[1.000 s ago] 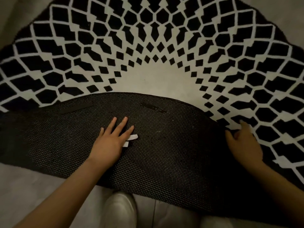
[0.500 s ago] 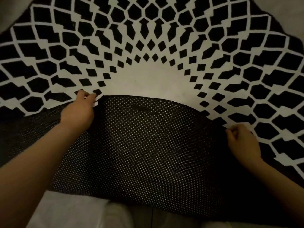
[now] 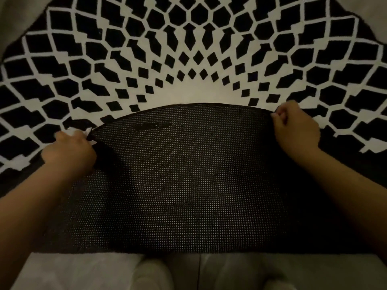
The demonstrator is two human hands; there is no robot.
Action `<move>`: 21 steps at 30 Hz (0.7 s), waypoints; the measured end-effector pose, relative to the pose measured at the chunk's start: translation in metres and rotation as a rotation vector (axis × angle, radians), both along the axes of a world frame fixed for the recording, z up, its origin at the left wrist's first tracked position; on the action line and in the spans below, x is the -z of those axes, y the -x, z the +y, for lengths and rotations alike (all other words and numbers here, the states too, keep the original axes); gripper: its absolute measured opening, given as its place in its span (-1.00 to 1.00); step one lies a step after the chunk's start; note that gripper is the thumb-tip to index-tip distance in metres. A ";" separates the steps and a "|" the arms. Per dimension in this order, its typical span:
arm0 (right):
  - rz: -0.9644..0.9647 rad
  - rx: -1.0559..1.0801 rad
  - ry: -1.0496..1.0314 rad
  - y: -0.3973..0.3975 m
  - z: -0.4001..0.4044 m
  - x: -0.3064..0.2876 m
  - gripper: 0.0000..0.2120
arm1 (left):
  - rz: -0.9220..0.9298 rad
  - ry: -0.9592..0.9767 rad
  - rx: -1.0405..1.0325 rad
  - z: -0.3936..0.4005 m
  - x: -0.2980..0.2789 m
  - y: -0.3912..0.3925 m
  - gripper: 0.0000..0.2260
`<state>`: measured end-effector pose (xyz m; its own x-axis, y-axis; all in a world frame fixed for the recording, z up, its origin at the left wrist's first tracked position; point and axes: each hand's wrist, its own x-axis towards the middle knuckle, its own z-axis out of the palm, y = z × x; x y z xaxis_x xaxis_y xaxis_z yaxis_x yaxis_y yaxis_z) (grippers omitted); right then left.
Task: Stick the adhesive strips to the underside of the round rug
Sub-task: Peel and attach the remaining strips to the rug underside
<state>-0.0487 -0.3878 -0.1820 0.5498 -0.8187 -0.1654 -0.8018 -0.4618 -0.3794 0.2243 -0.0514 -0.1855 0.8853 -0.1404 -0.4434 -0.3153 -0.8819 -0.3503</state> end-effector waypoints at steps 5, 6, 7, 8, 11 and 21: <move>0.053 -0.155 -0.021 -0.018 0.008 0.001 -0.73 | -0.041 0.012 0.057 0.031 0.006 -0.007 -0.67; 0.054 -0.173 -0.035 -0.015 0.013 0.001 -0.72 | -0.086 0.083 0.032 0.030 0.004 -0.003 -0.70; 0.044 -0.183 -0.045 -0.012 0.018 0.002 -0.72 | -0.135 0.149 -0.006 0.025 -0.001 0.003 -0.72; 0.019 -0.184 -0.051 -0.009 0.025 0.002 -0.73 | -0.174 0.233 -0.006 0.021 -0.005 0.008 -0.72; -0.103 -0.127 -0.114 -0.006 0.043 -0.002 -0.80 | -0.101 0.572 -0.009 -0.011 -0.021 0.033 -0.64; -0.362 0.203 -0.730 0.004 0.109 -0.017 -0.90 | 1.122 1.552 -1.396 -0.064 -0.025 0.153 -0.63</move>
<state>-0.0522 -0.2788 -0.1645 0.5245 -0.6633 -0.5338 -0.6139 0.1398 -0.7769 0.0717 -0.1155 -0.1608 0.2970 -0.4759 -0.8279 0.9419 0.0036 0.3358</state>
